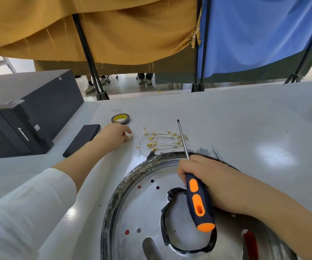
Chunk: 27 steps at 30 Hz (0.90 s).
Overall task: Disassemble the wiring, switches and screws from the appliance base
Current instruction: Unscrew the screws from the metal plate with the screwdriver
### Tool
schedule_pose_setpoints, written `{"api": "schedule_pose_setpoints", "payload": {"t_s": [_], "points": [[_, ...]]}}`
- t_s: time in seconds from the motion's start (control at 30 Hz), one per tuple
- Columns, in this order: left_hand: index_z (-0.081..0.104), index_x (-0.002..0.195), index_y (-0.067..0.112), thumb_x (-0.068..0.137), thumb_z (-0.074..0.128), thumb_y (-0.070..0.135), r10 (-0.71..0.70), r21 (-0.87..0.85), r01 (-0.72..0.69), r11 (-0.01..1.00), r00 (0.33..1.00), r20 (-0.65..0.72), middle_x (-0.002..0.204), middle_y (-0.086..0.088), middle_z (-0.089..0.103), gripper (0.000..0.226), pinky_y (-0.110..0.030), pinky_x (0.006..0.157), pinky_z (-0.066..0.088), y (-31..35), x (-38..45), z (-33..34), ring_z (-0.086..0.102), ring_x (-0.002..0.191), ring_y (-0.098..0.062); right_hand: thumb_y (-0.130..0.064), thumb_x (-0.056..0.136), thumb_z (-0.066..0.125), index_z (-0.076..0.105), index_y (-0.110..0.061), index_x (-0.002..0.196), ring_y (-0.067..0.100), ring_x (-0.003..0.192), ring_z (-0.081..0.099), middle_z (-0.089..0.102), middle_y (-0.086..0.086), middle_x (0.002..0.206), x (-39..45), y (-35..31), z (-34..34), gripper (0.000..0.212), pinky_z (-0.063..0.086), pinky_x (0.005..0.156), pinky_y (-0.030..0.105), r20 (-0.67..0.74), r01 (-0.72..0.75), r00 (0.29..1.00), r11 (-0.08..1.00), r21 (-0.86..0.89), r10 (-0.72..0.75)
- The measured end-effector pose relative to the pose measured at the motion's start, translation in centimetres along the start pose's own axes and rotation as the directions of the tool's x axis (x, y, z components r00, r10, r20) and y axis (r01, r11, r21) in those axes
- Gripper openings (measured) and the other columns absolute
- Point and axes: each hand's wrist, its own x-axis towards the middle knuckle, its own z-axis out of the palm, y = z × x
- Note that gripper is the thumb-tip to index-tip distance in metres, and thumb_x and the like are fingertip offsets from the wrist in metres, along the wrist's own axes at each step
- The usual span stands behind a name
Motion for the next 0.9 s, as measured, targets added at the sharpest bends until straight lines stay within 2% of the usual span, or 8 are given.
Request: {"api": "schedule_pose_setpoints", "payload": {"t_s": [0.1, 0.2, 0.27, 0.37, 0.53, 0.7, 0.8, 0.9], "points": [[0.047, 0.137, 0.021, 0.094, 0.057, 0.024, -0.011, -0.049, 0.009, 0.999, 0.999, -0.053, 0.111, -0.002, 0.064, 0.044, -0.03, 0.085, 0.042, 0.2, -1.0, -0.5, 0.056, 0.103, -0.024, -0.01, 0.08, 0.05, 0.033, -0.035, 0.083, 0.012, 0.078, 0.042, 0.042, -0.01, 0.086, 0.0, -0.8, -0.6, 0.03, 0.04, 0.07, 0.027, 0.025, -0.025, 0.999, 1.0, -0.007, 0.026], [0.061, 0.122, 0.02, 0.095, 0.055, 0.024, -0.031, -0.236, -0.017, 0.972, 0.979, -0.2, 0.099, 0.006, 0.064, 0.028, -0.021, 0.07, 0.04, 1.4, -3.4, -1.7, 0.057, 0.085, -0.013, -0.007, 0.08, 0.05, 0.038, -0.032, 0.081, 0.011, 0.079, 0.042, 0.044, -0.01, 0.086, -0.2, -1.3, -0.9, 0.029, 0.038, 0.071, 0.024, 0.039, -0.042, 0.998, 0.999, 0.035, 0.041], [0.067, 0.105, 0.026, 0.095, 0.055, 0.03, -0.009, -0.506, -0.065, 0.86, 0.99, -0.142, 0.09, 0.015, 0.067, 0.017, -0.014, 0.061, 0.042, 3.0, -5.8, -2.5, 0.057, 0.074, 0.0, -0.006, 0.078, 0.052, 0.041, -0.031, 0.083, 0.011, 0.081, 0.045, 0.048, -0.009, 0.087, -0.3, -1.4, -1.1, 0.027, 0.039, 0.072, 0.024, 0.063, -0.063, 0.996, 0.994, 0.088, 0.058], [0.066, 0.104, 0.033, 0.092, 0.057, 0.041, 0.157, -0.758, -0.071, 0.648, 0.987, 0.041, 0.097, 0.017, 0.069, 0.017, -0.007, 0.069, 0.047, 5.7, -10.0, -3.0, 0.062, 0.081, 0.0, -0.011, 0.073, 0.05, 0.043, -0.032, 0.081, 0.01, 0.079, 0.048, 0.052, -0.008, 0.085, 0.0, -1.3, -1.0, 0.024, 0.041, 0.071, 0.023, 0.055, -0.093, 0.995, 0.989, 0.119, 0.087], [0.05, 0.133, 0.031, 0.096, 0.053, 0.013, 0.28, -0.651, -0.174, 0.739, 0.958, 0.061, 0.122, 0.025, 0.05, 0.041, 0.004, 0.082, 0.03, 7.5, -14.4, -1.9, 0.046, 0.109, 0.007, 0.007, 0.083, 0.06, 0.051, -0.015, 0.077, 0.001, 0.064, 0.053, 0.052, -0.014, 0.072, -0.4, -1.6, -1.2, 0.025, 0.051, 0.082, 0.024, -0.121, -0.103, 0.983, 0.96, 0.26, 0.139], [0.046, 0.136, 0.03, 0.096, 0.044, 0.004, 0.125, -0.625, -0.066, 0.778, 0.991, 0.052, 0.124, 0.016, 0.049, 0.048, -0.013, 0.09, 0.029, 6.7, -16.8, -1.6, 0.044, 0.113, -0.005, -0.006, 0.084, 0.054, 0.056, -0.011, 0.08, 0.007, 0.062, 0.056, 0.061, 0.001, 0.08, -2.0, -3.1, -3.5, 0.007, 0.049, 0.057, 0.017, -0.27, -0.097, 0.944, 0.941, 0.324, 0.19], [0.049, 0.132, 0.029, 0.094, 0.042, 0.004, -0.003, -0.677, 0.024, 0.735, 0.999, 0.032, 0.118, 0.008, 0.057, 0.046, -0.017, 0.076, 0.039, 6.2, -18.2, -1.2, 0.052, 0.099, -0.01, 0.001, 0.076, 0.058, 0.053, -0.017, 0.088, 0.017, 0.07, 0.054, 0.059, -0.001, 0.083, -2.7, -3.4, -2.9, 0.021, 0.045, 0.061, 0.023, -0.232, -0.199, 0.945, 0.969, 0.147, 0.229], [0.049, 0.13, 0.031, 0.094, 0.039, 0.004, -0.088, -0.706, 0.076, 0.705, 0.996, 0.019, 0.099, 0.013, 0.055, 0.046, -0.004, 0.053, 0.036, 6.1, -19.4, -0.9, 0.05, 0.077, 0.004, 0.001, 0.073, 0.06, 0.049, -0.02, 0.092, 0.025, 0.077, 0.054, 0.058, -0.001, 0.085, -2.8, -3.6, -1.4, 0.031, 0.047, 0.069, 0.036, -0.26, -0.302, 0.919, 0.953, 0.015, 0.295]]}}
